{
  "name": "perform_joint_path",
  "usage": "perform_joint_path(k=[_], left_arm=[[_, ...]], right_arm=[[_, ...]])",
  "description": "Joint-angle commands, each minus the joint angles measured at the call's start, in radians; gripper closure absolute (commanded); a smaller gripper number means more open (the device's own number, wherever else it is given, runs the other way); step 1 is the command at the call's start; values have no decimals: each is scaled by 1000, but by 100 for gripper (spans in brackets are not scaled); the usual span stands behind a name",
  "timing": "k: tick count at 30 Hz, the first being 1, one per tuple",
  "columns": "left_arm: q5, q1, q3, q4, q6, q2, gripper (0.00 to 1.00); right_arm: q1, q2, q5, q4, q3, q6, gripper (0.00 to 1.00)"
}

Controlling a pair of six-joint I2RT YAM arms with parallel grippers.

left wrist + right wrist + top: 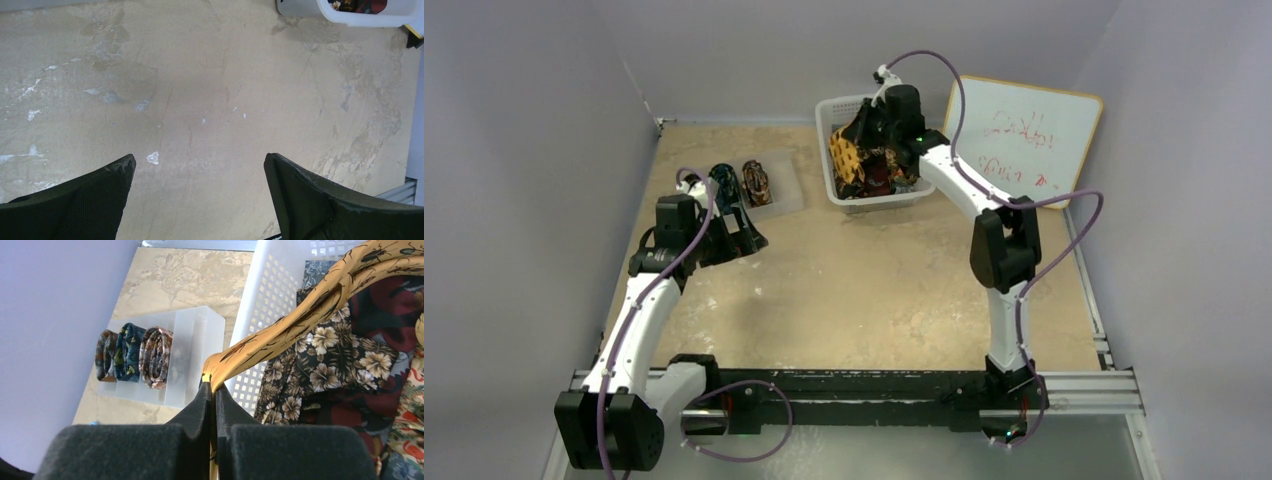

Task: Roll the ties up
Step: Pick up the tie from the bin, then place the tie at the center of the board.

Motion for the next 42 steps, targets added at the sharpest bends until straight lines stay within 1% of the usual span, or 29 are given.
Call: perform_joint_path(k=[1,6,8,10,12,15,17,20,22,25,26,27,30,31,33,34,35,36,37,38,39,42], left_arm=[[16,3,-2,12,-8,4,0],[14,3,-4,12,-8,-2,0],[17,3,-4,14,-8,-1,0],[22,4,-4,15,-6,2,0],[24,4,-3,15,-6,5,0],[25,4,-2,15,-5,6,0],[25,3,-3,15,-5,7,0],[25,4,-3,15,-5,2,0],[26,3,-3,17,-5,3,0],[31,3,-4,19,-5,7,0],[33,5,-4,20,-5,10,0],[35,4,-4,21,-5,13,0],[40,3,-2,20,-5,24,0],[40,4,-3,20,-5,27,0],[40,4,-3,17,-3,29,0],[39,4,-2,17,-5,30,0],[38,3,-4,17,-5,28,0],[37,4,-4,17,-5,29,0],[37,4,-4,17,-5,29,0],[36,4,-4,15,-5,30,0],[35,3,-4,14,-5,31,0],[38,3,-5,17,-5,31,0]], right_arm=[[-4,-89,-68,85,-103,8,100],[-4,-217,-129,103,-210,-24,100],[-4,-311,-73,116,-248,-32,100],[-7,-381,-28,121,-246,-49,100],[-8,-423,-28,95,-207,-64,100],[-9,-474,-94,58,-176,-73,100],[-7,-525,-129,75,-217,-88,100],[5,-629,-319,132,-377,-87,100],[33,-712,-352,144,-542,-100,100],[97,-781,-430,156,-751,-124,100],[123,-793,-441,167,-813,-125,100],[148,-795,-420,166,-874,-134,100],[162,-754,-292,121,-988,-120,100],[161,-741,-239,100,-1004,-103,97],[157,-739,-90,90,-1020,-79,88],[151,-742,-22,91,-1021,-64,87],[140,-736,63,79,-1014,-57,77],[117,-726,112,51,-999,-56,59],[97,-714,150,18,-978,-57,46],[77,-708,191,-13,-957,-54,38],[61,-713,218,-26,-952,-53,32],[26,-759,257,4,-947,-34,21]])
